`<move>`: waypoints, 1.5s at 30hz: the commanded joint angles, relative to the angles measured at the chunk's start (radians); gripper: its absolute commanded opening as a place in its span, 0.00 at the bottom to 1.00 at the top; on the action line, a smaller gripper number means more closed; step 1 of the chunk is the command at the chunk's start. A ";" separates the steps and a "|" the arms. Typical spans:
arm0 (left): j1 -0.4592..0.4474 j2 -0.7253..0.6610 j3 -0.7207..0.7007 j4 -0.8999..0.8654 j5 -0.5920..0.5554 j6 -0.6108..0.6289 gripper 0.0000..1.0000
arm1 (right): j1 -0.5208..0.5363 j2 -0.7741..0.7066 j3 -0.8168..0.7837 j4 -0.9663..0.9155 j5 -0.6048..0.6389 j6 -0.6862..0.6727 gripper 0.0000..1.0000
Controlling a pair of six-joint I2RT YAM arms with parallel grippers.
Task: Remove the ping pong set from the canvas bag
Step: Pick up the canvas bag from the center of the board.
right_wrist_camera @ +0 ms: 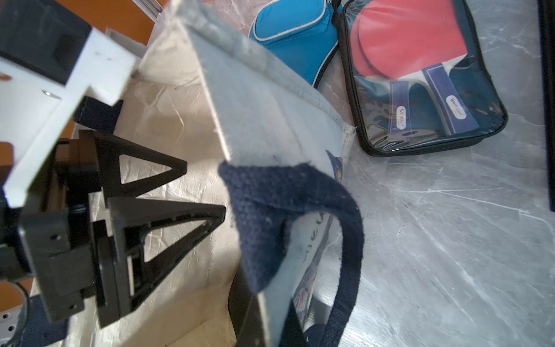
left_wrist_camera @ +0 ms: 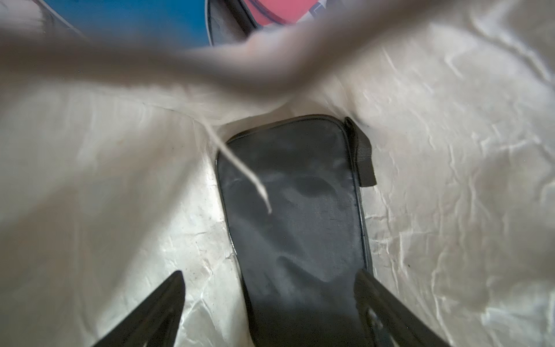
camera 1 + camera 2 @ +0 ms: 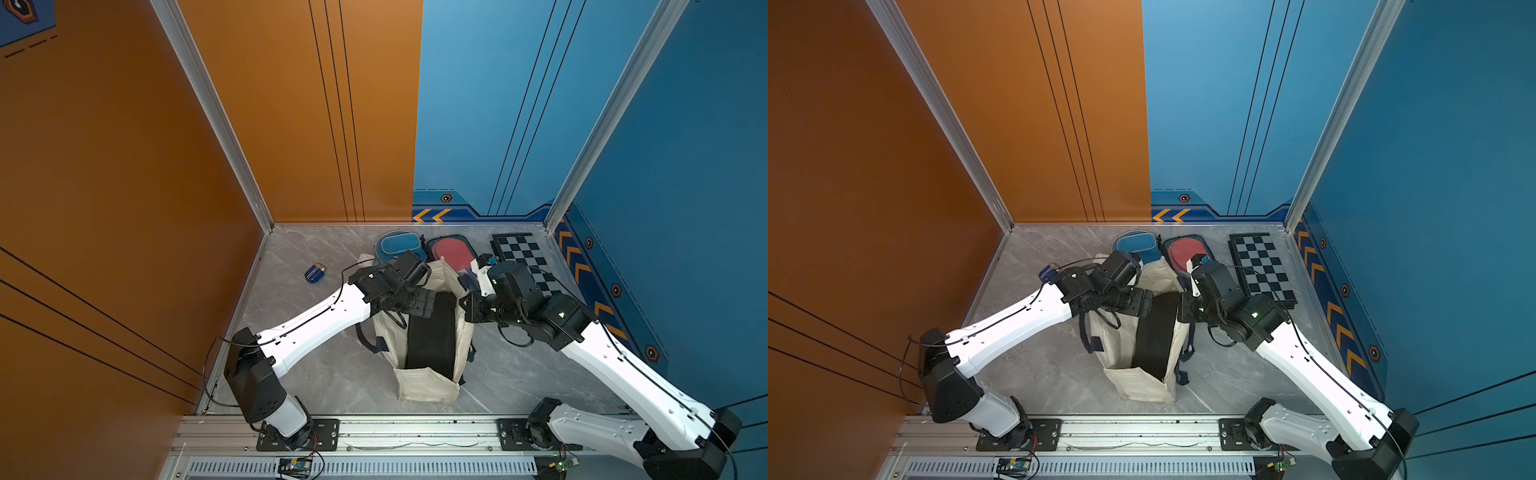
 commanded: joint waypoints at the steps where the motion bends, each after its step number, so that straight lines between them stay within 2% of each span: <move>1: 0.006 0.023 -0.022 0.078 0.095 -0.037 0.90 | 0.008 -0.006 -0.014 0.093 0.013 0.018 0.00; 6: 0.049 0.004 -0.057 0.137 0.184 -0.057 0.94 | 0.013 -0.014 -0.042 0.163 -0.012 -0.023 0.00; 11: 0.074 0.003 -0.020 0.126 0.246 -0.079 0.98 | 0.013 0.024 0.036 0.153 -0.085 -0.077 0.00; 16: 0.097 0.108 0.160 -0.112 0.271 -0.038 0.99 | 0.002 0.067 0.106 0.148 -0.150 -0.112 0.00; 20: 0.099 0.157 0.195 -0.161 0.318 -0.029 0.99 | -0.005 0.085 0.122 0.150 -0.204 -0.139 0.00; 27: 0.121 0.123 0.102 -0.203 0.267 -0.039 0.98 | -0.081 0.018 0.070 0.156 -0.274 -0.171 0.00; 31: 0.113 0.127 0.075 -0.202 0.251 -0.019 0.98 | -0.121 -0.015 0.037 0.185 -0.356 -0.172 0.00; 34: 0.131 0.142 0.090 -0.173 0.294 -0.008 0.99 | -0.139 -0.007 0.055 0.188 -0.407 -0.165 0.00; 39: 0.191 0.091 0.015 -0.047 0.390 -0.053 1.00 | -0.144 0.028 0.089 0.212 -0.490 -0.152 0.00; 45: 0.207 0.059 -0.078 0.069 0.457 -0.103 1.00 | -0.052 0.092 0.180 0.174 -0.475 -0.216 0.00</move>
